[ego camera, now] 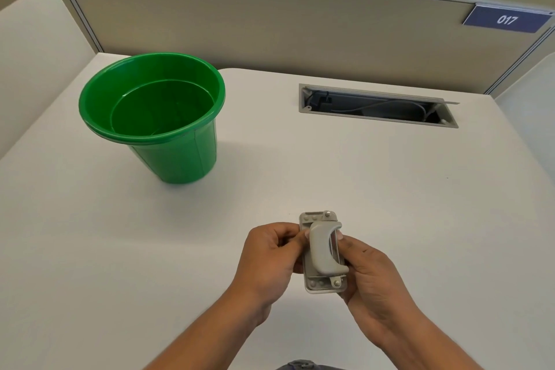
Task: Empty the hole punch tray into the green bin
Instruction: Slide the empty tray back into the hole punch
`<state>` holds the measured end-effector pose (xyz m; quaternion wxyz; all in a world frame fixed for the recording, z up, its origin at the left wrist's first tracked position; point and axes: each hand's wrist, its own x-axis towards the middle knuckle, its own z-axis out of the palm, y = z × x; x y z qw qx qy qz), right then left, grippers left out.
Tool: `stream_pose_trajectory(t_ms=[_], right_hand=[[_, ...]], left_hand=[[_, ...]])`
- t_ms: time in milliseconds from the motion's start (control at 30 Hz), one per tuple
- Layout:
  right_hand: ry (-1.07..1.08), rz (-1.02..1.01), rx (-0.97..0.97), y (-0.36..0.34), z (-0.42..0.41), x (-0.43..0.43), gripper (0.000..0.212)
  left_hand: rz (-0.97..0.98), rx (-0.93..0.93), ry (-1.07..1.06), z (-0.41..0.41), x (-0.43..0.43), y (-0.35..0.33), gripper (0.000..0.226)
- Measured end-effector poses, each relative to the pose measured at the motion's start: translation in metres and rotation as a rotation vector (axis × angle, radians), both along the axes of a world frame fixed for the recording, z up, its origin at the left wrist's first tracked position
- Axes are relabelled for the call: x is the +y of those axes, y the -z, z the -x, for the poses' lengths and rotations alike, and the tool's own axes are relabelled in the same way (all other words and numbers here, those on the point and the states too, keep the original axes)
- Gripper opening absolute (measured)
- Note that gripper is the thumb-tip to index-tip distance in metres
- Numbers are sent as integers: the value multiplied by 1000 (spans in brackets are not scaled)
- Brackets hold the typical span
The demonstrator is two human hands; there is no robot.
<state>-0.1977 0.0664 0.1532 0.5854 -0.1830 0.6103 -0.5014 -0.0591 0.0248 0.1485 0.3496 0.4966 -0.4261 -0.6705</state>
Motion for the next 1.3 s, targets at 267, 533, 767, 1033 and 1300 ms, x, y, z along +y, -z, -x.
stream_pose_trajectory(t_ms=[267,533,767,1033,1300], right_hand=[[-71,53,37,-8,9,-2,31],[-212,38,-54,-16,24,-14,33],[-415,68,54,-21,35,-23,40],[-194,57,-152,-14,24,-19,47],[-94,-40,-241,-8,24,-15,28]], left_hand=[[-36,87,14,-1,-3,-1,20],[119,50,164,-6,-11,-4,22],[193,-126,212,-9,-17,-2,17],[-163,144,-7,-13,-19,0,17],[-190,160,-76,-21,-13,11,17]])
